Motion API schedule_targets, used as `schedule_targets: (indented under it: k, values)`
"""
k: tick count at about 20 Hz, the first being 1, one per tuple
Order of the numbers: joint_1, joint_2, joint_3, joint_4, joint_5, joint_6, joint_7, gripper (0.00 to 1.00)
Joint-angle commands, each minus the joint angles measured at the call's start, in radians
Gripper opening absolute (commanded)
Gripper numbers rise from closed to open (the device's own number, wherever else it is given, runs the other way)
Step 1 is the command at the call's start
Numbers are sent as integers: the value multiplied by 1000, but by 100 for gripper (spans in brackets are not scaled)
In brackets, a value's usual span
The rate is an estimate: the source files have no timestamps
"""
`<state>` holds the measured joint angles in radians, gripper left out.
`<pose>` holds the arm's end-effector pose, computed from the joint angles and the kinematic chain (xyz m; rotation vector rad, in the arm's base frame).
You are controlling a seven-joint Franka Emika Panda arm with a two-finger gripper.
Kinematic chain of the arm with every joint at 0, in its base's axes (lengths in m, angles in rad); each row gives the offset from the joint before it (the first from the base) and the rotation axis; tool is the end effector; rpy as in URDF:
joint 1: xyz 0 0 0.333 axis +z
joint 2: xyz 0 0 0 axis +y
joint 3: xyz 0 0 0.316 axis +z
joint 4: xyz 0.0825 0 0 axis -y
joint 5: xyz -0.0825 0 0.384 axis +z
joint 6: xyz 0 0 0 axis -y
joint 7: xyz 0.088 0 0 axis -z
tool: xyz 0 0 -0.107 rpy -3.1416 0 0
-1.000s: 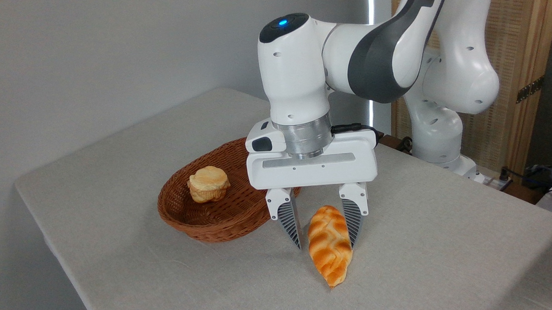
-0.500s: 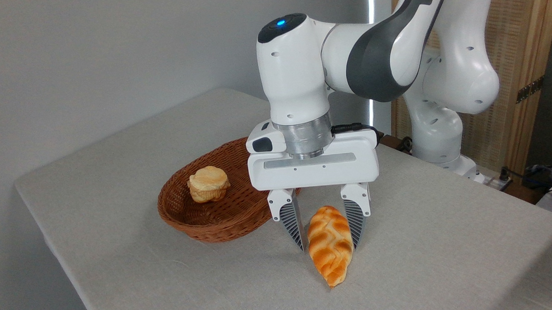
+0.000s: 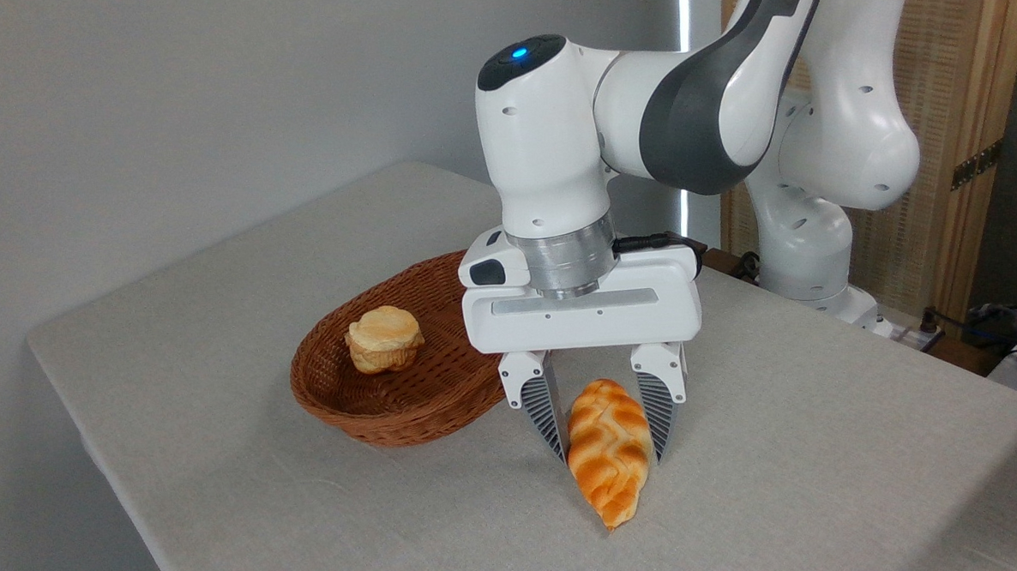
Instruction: Put bread into the basket
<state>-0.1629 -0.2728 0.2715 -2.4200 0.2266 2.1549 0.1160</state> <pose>0.4477 0.0592 0.4088 -3.0177 0.2148 0.0149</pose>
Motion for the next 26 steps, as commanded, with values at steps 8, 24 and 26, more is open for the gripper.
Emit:
schedule_targets:
  k: [8,24,26]
  values:
    - [-12,-9,6,-5,14,17,97,45]
    - [-15,-9,5,-5,10,17,97,36]
    - [-21,-9,5,-5,11,17,100,28]
